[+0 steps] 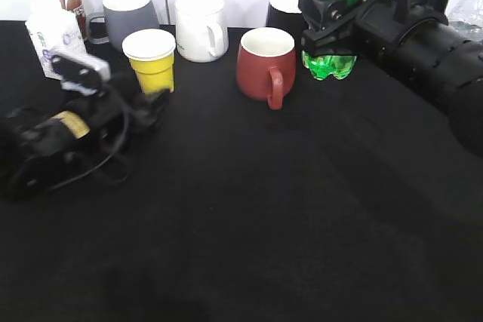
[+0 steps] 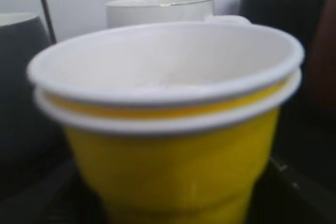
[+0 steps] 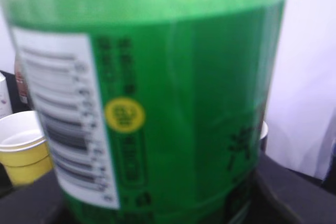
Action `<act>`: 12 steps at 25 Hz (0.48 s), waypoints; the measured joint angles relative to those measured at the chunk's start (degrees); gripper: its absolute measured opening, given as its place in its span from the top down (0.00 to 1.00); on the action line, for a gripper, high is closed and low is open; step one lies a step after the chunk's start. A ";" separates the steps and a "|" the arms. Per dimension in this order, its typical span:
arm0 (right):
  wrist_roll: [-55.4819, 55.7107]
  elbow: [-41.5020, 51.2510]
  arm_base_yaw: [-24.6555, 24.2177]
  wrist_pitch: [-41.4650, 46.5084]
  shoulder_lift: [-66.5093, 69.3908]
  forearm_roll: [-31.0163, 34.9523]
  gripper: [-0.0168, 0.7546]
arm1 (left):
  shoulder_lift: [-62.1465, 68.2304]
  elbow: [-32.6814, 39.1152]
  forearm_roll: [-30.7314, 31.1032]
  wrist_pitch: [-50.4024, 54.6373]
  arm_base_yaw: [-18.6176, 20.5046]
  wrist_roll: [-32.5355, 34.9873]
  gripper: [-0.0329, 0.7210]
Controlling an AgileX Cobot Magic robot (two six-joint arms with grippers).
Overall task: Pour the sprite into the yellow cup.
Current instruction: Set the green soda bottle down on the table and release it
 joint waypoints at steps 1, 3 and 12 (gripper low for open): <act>0.00 0.00 0.00 0.00 0.00 0.51 0.41 | -2.56 2.03 0.05 2.14 0.00 0.04 0.15; -0.61 0.00 0.00 0.00 0.00 5.05 0.41 | -10.20 6.31 -0.05 9.28 0.00 0.04 0.15; -3.44 -1.18 -6.49 -11.58 13.53 13.39 0.41 | -50.09 12.79 -1.18 46.91 -2.70 -5.20 0.18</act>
